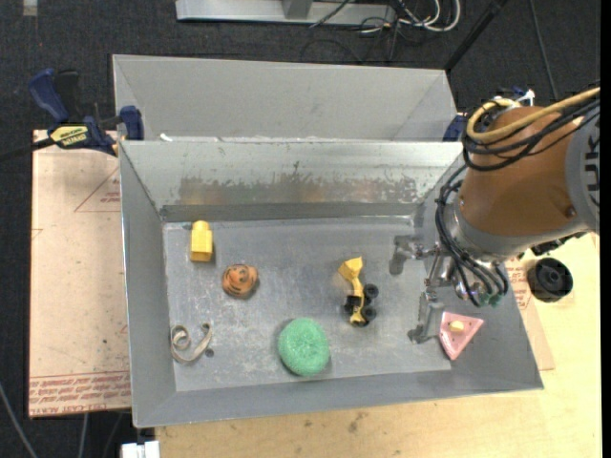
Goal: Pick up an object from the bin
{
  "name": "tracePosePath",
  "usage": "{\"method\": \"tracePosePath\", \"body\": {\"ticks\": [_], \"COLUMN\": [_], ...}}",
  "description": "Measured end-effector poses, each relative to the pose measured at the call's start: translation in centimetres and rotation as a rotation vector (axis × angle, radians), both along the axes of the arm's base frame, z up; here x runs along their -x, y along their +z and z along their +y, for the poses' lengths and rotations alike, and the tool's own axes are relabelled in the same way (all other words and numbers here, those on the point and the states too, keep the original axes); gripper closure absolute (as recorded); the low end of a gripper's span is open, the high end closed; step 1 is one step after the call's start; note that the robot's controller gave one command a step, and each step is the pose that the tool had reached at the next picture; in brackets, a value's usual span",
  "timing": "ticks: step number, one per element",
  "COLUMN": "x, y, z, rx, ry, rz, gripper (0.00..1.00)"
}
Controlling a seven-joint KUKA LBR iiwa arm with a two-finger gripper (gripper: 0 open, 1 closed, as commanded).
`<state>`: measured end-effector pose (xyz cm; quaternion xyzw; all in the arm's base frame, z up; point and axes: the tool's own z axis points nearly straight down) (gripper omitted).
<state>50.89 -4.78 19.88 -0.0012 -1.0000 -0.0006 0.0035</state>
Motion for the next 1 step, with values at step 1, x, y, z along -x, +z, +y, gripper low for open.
{"method": "tracePosePath", "body": {"ticks": [1], "x": [-0.17], "y": [0.42], "z": [0.02], "rx": [0.001], "ry": [0.002], "rz": [-0.008], "gripper": [0.0]}}
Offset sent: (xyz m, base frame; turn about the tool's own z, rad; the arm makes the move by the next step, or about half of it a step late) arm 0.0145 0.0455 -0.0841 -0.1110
